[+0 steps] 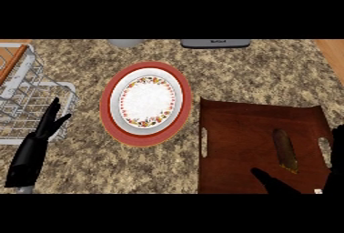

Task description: Pick the sweet potato from the tray and place it in the plate

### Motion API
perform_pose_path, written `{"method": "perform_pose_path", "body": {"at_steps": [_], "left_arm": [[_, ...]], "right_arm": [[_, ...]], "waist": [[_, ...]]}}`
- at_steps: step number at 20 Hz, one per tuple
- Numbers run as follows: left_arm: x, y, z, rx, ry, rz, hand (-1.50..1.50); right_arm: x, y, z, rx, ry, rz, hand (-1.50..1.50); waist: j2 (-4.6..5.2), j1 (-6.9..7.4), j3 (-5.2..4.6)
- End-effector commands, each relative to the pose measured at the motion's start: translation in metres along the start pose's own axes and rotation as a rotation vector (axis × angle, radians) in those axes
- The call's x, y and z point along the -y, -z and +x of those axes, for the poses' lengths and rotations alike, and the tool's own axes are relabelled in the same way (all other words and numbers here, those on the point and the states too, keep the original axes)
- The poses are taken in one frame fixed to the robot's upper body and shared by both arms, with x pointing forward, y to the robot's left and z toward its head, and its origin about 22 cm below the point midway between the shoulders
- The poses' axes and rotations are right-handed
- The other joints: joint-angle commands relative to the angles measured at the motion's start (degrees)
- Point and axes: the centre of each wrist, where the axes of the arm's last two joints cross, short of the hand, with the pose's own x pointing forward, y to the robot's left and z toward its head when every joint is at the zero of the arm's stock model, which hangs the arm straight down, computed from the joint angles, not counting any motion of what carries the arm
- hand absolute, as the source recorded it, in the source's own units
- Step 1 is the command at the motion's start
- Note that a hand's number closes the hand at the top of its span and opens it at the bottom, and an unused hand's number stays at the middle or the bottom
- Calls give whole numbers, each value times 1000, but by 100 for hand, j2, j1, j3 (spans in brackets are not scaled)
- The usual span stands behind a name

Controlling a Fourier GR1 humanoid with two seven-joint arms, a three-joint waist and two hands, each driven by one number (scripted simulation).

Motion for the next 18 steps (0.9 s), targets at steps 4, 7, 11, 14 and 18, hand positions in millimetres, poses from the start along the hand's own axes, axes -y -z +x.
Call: {"method": "perform_pose_path", "body": {"at_steps": [4, 7, 11, 14, 18], "left_arm": [[-18, -10, -15, -114, 48, 36, 0], [-15, -9, -21, -119, 43, 27, 0], [-20, -9, -22, -111, 39, 26, 0], [-14, -14, -15, -115, 26, 13, 0], [4, -6, -26, -107, 35, 11, 0]], "right_arm": [[39, -18, -1, -193, -343, 197, -150], [44, -9, 14, -266, -435, 219, -150], [47, 9, 31, -375, -515, 249, -150], [41, 23, 28, -456, -569, 316, -150], [23, 38, 39, -521, -599, 420, -150]], "waist": [[89, 85, -69], [114, 100, -74], [106, 172, -62], [92, 238, -47], [100, 171, -45]]}}
